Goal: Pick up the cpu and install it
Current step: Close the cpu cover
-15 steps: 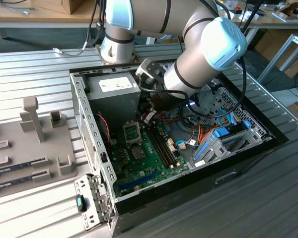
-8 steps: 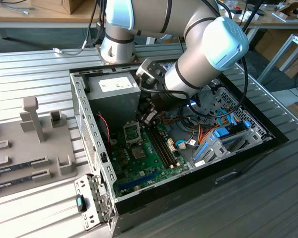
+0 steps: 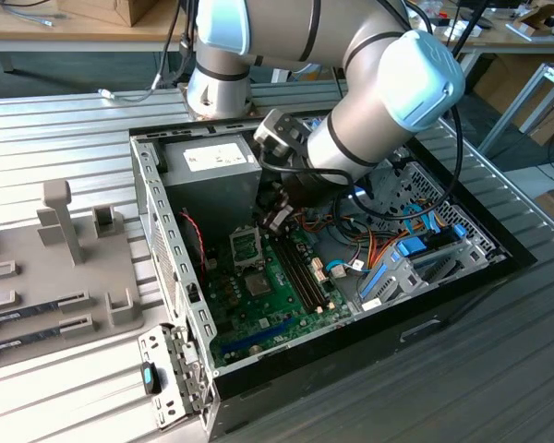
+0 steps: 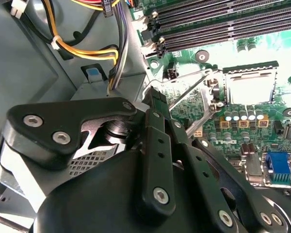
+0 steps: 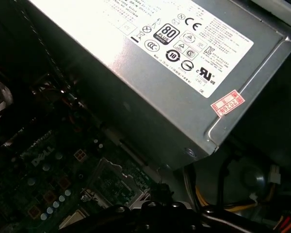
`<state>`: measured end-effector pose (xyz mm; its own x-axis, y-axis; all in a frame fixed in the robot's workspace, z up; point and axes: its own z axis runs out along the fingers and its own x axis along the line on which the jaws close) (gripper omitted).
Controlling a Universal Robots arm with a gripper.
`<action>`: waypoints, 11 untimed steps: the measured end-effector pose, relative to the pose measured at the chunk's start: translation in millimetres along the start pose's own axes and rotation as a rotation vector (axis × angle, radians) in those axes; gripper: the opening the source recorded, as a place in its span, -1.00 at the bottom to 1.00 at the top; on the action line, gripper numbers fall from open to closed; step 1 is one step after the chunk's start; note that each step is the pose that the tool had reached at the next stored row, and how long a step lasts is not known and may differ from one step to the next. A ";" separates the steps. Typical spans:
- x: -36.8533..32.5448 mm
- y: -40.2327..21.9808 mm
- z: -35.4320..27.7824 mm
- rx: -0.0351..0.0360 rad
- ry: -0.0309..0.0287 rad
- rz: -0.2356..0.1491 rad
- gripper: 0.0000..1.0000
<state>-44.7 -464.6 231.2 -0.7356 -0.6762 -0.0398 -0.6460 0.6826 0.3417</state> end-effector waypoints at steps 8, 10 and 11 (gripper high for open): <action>1.8 -0.8 -3.8 -0.0004 0.0008 -0.003 -0.79; 2.5 -1.3 -5.0 -0.0004 0.0011 -0.004 -0.79; 2.8 -1.4 -5.4 -0.0004 0.0013 -0.004 -0.79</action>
<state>-44.7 -469.0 235.6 -0.7326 -0.6794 -0.0400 -0.6490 0.6797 0.3419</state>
